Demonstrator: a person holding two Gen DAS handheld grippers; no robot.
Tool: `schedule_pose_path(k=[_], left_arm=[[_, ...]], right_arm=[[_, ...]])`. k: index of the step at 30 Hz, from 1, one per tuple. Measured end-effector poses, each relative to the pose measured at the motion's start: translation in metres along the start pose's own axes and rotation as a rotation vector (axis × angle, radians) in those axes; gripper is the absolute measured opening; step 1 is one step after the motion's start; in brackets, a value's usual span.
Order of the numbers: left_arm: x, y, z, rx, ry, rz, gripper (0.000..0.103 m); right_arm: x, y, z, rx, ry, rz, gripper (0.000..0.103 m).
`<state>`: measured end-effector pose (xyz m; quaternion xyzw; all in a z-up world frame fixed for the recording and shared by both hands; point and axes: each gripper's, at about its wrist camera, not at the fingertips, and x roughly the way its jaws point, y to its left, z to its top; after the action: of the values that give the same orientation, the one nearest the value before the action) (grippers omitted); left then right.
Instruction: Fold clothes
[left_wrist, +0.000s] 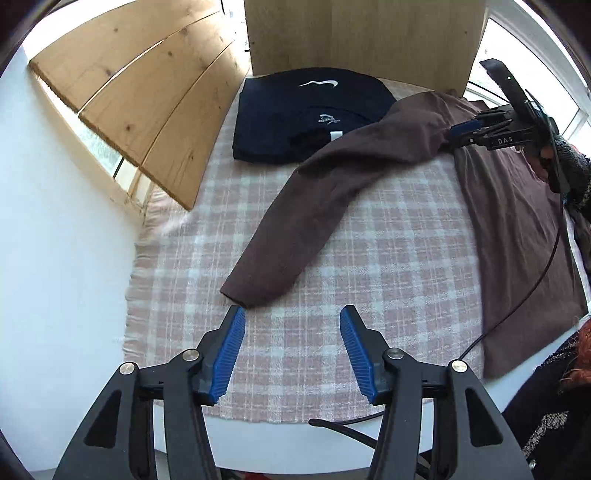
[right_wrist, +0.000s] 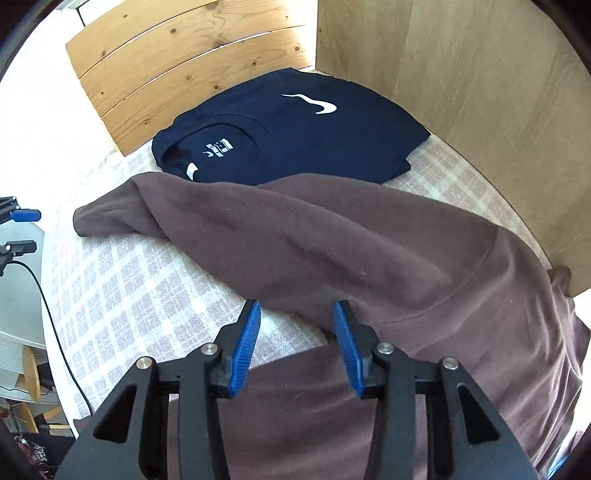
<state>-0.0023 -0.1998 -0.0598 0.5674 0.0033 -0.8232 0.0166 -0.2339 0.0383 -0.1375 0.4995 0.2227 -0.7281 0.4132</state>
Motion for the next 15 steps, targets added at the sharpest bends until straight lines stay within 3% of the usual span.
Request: schedule_pose_path(k=[4,9,12,14,15], left_arm=[[0.026,0.033,0.011,-0.162,0.002,-0.009,0.050],[0.067,0.037,0.032,-0.155,0.041,-0.058,0.050],[0.086,0.031,0.037,-0.121,0.086,-0.073,0.024],[0.083,0.029,0.040,-0.103,0.074,-0.072,0.012],[0.079,0.028,0.041,-0.096,0.063,-0.066,0.011]], right_arm=[[0.010,0.015,0.013,-0.054,0.000,0.005,0.041],[0.023,0.041,0.023,-0.145,-0.010,0.018,0.042],[0.034,0.057,0.029,-0.198,0.005,0.011,0.045],[0.038,0.064,0.031,-0.230,-0.002,0.012,0.045],[0.039,0.068,0.032,-0.249,-0.009,0.005,0.045]])
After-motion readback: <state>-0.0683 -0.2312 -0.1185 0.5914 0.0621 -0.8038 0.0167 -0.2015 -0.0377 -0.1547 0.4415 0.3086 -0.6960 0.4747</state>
